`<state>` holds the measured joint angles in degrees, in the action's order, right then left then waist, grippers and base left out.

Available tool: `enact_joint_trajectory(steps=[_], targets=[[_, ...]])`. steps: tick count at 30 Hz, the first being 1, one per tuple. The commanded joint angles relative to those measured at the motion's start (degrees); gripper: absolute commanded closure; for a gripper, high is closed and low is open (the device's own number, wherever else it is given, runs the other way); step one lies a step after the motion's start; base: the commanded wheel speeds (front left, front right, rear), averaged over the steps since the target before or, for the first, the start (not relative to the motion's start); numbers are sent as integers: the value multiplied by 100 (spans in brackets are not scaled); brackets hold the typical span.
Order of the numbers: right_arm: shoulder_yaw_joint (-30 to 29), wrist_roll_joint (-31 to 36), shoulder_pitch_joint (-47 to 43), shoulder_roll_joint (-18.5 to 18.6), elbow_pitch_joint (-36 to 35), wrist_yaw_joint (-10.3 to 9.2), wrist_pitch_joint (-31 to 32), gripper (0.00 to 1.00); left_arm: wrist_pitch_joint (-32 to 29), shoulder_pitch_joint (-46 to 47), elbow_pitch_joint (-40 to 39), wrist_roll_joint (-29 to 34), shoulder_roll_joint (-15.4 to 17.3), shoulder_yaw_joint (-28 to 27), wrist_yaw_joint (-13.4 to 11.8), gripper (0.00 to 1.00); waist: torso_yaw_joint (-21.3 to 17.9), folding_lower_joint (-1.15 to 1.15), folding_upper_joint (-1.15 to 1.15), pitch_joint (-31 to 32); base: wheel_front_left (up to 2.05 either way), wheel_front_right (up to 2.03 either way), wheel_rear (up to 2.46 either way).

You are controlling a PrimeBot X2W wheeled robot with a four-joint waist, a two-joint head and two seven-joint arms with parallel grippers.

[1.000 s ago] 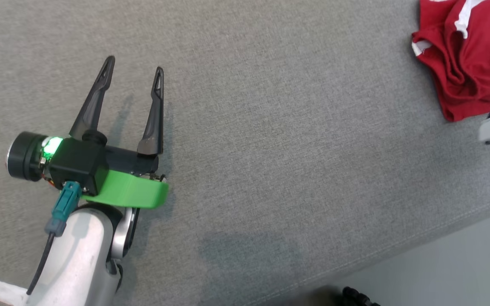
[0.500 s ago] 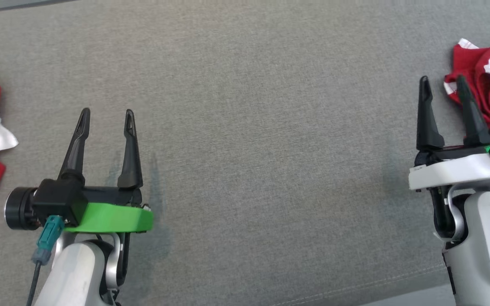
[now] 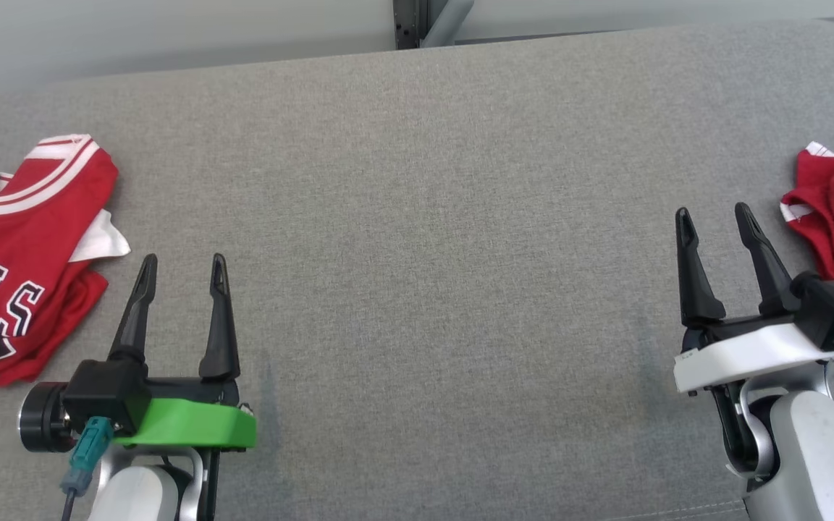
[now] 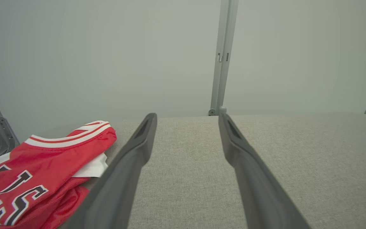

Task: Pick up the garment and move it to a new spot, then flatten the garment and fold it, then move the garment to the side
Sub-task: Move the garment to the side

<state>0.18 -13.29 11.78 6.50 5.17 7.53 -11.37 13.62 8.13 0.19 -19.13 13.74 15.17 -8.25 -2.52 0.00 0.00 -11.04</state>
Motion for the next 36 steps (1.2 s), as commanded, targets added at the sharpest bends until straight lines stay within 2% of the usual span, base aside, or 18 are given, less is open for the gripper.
enact_joint_trajectory(steps=[1,20,36], targets=[[-21,42,-125,14,-48,-8,17,0,-9,-96,-2,-32,46,12,1,0,65,0,0,221,0,0,0],[-170,190,-1168,-97,-570,-9,440,0,-329,-904,-168,-104,164,192,-169,0,-24,0,0,982,0,0,0],[-224,226,-1275,-117,-774,-9,594,0,-390,-871,-228,-89,225,239,-232,0,-3,0,0,968,0,0,0]])
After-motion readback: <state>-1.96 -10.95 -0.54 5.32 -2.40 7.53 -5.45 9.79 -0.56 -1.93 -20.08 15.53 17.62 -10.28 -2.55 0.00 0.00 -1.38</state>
